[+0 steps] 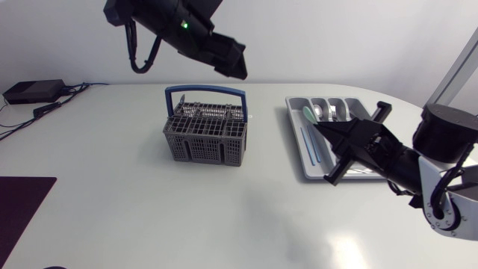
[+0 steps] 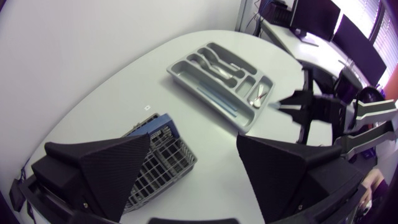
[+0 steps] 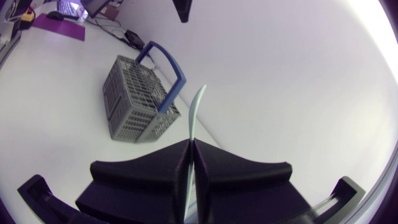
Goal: Unload the cutlery basket into the drawer organizer.
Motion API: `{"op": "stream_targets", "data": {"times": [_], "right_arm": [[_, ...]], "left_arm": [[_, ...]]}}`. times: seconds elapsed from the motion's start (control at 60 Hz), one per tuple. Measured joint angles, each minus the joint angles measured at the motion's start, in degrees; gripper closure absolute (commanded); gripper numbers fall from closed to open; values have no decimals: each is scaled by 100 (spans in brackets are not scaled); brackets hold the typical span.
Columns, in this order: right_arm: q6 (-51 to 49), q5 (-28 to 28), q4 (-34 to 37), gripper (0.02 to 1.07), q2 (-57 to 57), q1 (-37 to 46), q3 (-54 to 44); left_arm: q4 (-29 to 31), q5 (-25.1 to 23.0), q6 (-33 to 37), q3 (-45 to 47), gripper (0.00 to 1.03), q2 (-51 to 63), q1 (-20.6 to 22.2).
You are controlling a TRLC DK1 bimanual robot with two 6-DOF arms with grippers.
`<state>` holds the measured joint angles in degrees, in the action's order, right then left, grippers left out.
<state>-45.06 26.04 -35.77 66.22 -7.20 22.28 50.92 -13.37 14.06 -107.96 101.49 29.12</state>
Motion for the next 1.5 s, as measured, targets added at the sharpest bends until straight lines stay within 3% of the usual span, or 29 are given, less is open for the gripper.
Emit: {"op": "stream_targets", "data": {"times": [0.133, 0.317, 0.65, 0.95, 1.233, 1.4, 1.5], "right_arm": [[-946, 455, 94, 99, 0, 780, -214], [-2378, 839, 170, 98, 212, 1497, -658], [-4704, 1029, 1086, 98, 879, 2693, -605], [-5633, 879, 1174, 98, 1775, 3132, 70], [-5855, 319, 514, 96, 2573, 3018, 306], [-5875, -52, 103, 77, 2907, 2855, 361], [-5904, -203, 20, 37, 3021, 2815, 361]], "left_arm": [[111, 323, 577, 546, 5, -120, -142], [251, 389, 1016, 1021, 5, -238, -275], [319, 492, 1303, 1665, 5, -514, -363], [321, 492, 1322, 1880, 5, -597, -356], [321, 492, 1322, 1910, 5, -728, -308], [321, 492, 1322, 1910, 5, -772, -304], [321, 492, 1322, 1910, 5, -772, -273]]}}
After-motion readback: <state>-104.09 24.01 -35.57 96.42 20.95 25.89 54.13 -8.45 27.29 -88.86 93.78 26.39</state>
